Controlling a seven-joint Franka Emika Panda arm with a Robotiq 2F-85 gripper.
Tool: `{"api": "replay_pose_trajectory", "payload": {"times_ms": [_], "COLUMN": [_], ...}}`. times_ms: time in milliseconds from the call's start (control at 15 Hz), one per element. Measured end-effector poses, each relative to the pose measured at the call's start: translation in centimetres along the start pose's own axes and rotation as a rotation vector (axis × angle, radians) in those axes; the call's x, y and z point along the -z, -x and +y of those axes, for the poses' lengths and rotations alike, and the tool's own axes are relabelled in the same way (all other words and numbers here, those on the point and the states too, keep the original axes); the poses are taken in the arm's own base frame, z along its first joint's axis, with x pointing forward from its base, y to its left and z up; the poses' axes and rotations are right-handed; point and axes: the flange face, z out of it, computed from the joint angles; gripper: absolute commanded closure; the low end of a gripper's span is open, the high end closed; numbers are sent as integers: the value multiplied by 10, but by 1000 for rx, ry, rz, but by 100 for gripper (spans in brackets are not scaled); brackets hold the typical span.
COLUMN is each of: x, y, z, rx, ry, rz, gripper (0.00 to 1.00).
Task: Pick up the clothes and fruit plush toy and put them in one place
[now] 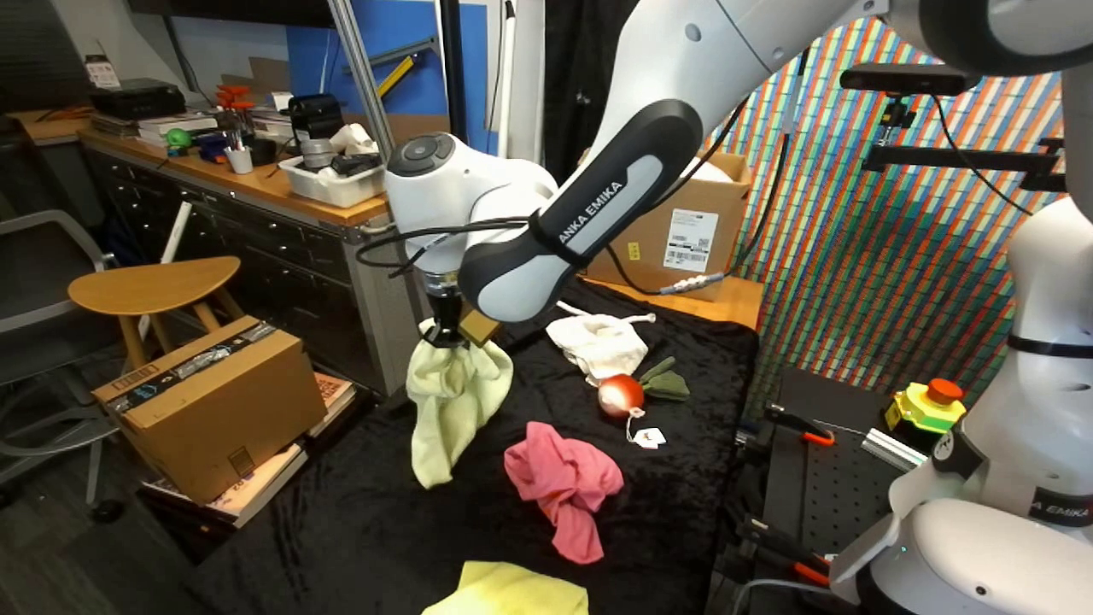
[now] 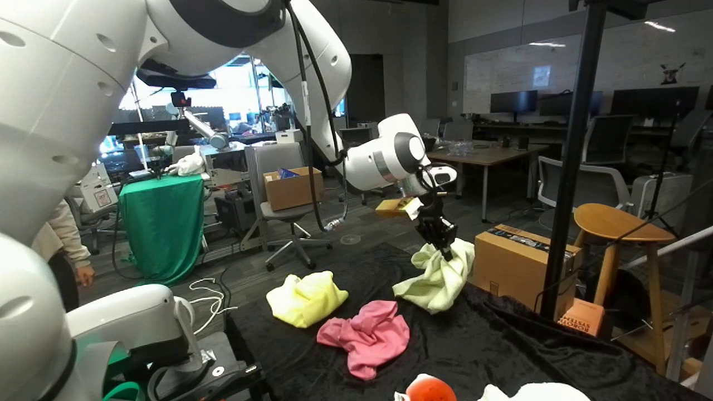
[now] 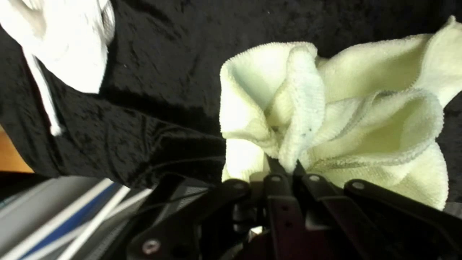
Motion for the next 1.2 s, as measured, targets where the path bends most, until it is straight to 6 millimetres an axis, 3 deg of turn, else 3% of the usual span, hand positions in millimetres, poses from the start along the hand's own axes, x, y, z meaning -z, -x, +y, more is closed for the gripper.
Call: {"api": "replay_pose_trajectory", "payload": {"times_ms": [600,1200], "x": [-17,-41], "y": [72,79], "z": [119,216], "rx": [-506,-997], "ry": [75,157], "rz": [-137,-195], "gripper": [97,97]}}
